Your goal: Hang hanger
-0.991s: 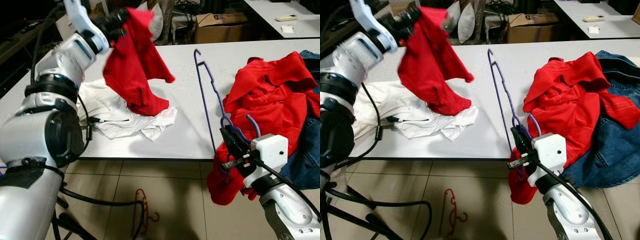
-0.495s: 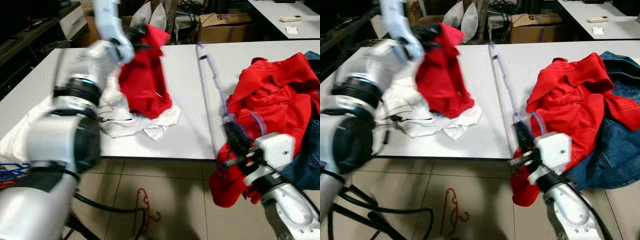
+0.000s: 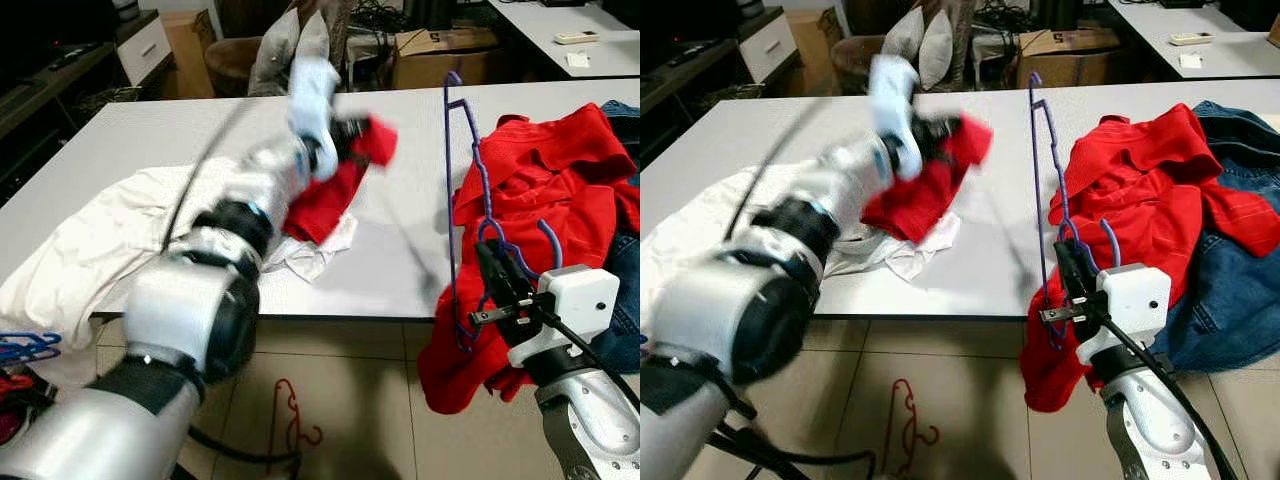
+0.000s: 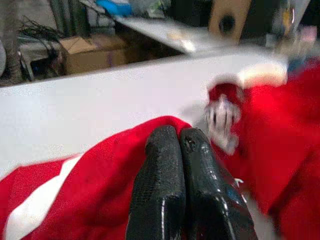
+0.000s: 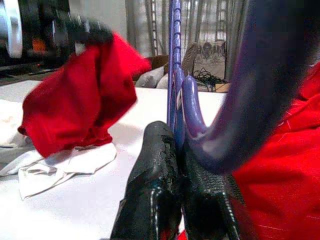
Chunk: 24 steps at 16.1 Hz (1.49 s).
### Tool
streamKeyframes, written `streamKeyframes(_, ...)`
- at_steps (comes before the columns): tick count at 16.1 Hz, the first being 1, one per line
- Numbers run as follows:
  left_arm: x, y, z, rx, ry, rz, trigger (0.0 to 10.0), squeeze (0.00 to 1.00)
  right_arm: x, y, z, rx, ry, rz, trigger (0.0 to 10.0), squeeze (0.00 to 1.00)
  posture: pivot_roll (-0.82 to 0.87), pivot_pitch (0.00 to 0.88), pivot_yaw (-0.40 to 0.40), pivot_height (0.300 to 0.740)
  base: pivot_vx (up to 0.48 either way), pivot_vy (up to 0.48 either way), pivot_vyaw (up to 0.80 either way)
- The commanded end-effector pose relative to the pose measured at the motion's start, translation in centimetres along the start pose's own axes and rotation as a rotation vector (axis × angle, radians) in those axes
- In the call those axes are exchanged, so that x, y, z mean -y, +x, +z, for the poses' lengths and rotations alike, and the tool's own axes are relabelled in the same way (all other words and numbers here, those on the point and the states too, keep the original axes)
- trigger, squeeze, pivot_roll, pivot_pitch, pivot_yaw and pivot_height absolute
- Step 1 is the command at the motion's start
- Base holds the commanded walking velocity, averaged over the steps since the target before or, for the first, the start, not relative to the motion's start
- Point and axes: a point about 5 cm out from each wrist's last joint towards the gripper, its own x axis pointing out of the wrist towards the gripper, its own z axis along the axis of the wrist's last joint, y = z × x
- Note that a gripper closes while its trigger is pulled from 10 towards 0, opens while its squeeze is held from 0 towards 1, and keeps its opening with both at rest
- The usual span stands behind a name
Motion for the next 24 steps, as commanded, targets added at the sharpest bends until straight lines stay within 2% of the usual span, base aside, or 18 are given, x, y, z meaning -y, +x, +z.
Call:
streamKeyframes(1, 0.2, -0.1, -1.4, -0.069, 0.060, -0.041, 10.0, 1.00, -0.4, 0.2, 0.7, 0.036, 0.001, 0.018, 10.0, 0.00, -0.10, 0.000, 0.135, 0.740, 0.000, 0.000, 0.00)
streamKeyframes(4, 1.0, -0.1, -3.0, -0.128, 0.105, -0.114, 10.0, 1.00, -0.5, 0.3, 0.7, 0.036, 0.005, 0.026, 10.0, 0.00, -0.09, 0.000, 0.132, 0.740, 0.000, 0.000, 0.00)
streamKeyframes(5, 1.0, -0.1, -2.4, -0.078, 0.058, -0.138, 10.0, 1.00, -0.5, 0.3, 0.7, 0.035, 0.007, 0.029, 10.0, 0.00, -0.09, 0.000, 0.128, 0.740, 0.000, 0.000, 0.00)
streamKeyframes(6, 0.9, -0.2, -1.7, -0.026, 0.010, -0.149, 10.0, 0.00, -0.6, 0.4, 0.6, 0.034, 0.007, 0.031, 10.0, 0.00, -0.09, 0.000, 0.128, 0.740, 0.000, 0.000, 0.00)
streamKeyframes(7, 0.8, -0.3, -1.2, 0.002, -0.009, -0.165, 10.0, 0.00, -0.6, 0.4, 0.6, 0.035, 0.008, 0.033, 10.0, 0.00, -0.09, 0.000, 0.128, 0.740, 0.000, 0.000, 0.00)
streamKeyframes(8, -0.2, -0.8, -0.2, 0.037, 0.025, -0.158, 10.0, 0.00, -0.7, 0.6, 0.7, 0.038, 0.010, 0.038, 10.0, 0.00, -0.09, 0.000, 0.132, 0.740, 0.000, 0.000, 0.00)
streamKeyframes(10, -3.8, -2.6, -0.1, -0.060, 0.299, 0.012, 10.0, 0.00, -0.8, 0.5, 0.7, 0.037, 0.009, 0.044, 10.0, 0.00, -0.10, 0.000, 0.143, 0.740, 0.000, 0.000, 0.00)
streamKeyframes(11, -5.5, -3.8, -0.3, -0.122, 0.419, 0.058, 10.0, 1.00, -0.8, 0.3, 0.6, 0.033, 0.008, 0.044, 10.0, 0.00, -0.10, 0.000, 0.144, 0.740, 0.000, 0.000, 0.00)
streamKeyframes(12, -7.2, -5.4, -1.2, -0.201, 0.491, 0.056, 10.0, 1.00, -0.9, 0.0, 0.5, 0.025, 0.009, 0.049, 10.0, 0.00, -0.10, 0.000, 0.150, 0.740, 0.000, 0.000, 0.00)
streamKeyframes(14, -8.2, -6.6, -2.0, -0.254, 0.515, 0.036, 10.0, 1.00, -1.0, -0.1, 0.5, 0.018, 0.011, 0.055, 10.0, 0.00, -0.10, 0.000, 0.154, 0.740, 0.000, 0.000, 0.00)
streamKeyframes(15, -9.3, -8.1, -3.5, -0.338, 0.566, 0.009, 10.0, 1.00, -1.3, -0.3, 0.4, 0.009, 0.015, 0.075, 10.0, 0.00, -0.11, 0.000, 0.159, 0.740, 0.000, 0.000, 0.00)
streamKeyframes(17, -10.2, -9.9, -5.8, -0.461, 0.607, -0.044, 10.0, 0.00, -1.9, -0.5, 0.2, -0.004, 0.020, 0.118, 10.0, 0.00, -0.11, 0.000, 0.162, 0.740, 0.000, 0.000, 0.00)
streamKeyframes(18, -10.4, -10.5, -6.6, -0.500, 0.623, -0.053, 10.0, 0.00, -2.0, -0.6, 0.2, -0.010, 0.021, 0.132, 10.0, 0.00, -0.11, 0.000, 0.159, 0.740, 0.000, 0.000, 0.00)
streamKeyframes(20, -10.8, -10.8, -7.5, -0.525, 0.666, 0.026, 10.0, 0.00, -2.1, -0.7, 0.0, -0.018, 0.020, 0.141, 10.0, 0.00, -0.11, 0.000, 0.153, 0.740, 0.000, 0.000, 0.00)
streamKeyframes(22, -10.8, -10.3, -7.4, -0.458, 0.637, 0.114, 10.0, 0.00, -2.0, -0.6, 0.1, -0.017, 0.019, 0.144, 10.0, 0.00, -0.10, 0.000, 0.148, 0.740, 0.000, 0.000, 0.00)
streamKeyframes(24, -10.1, -9.9, -8.6, -0.444, 0.599, 0.143, 10.0, 0.00, -2.0, -0.5, 0.1, -0.015, 0.019, 0.148, 10.0, 0.00, -0.10, 0.000, 0.145, 0.740, 0.000, 0.000, 0.00)
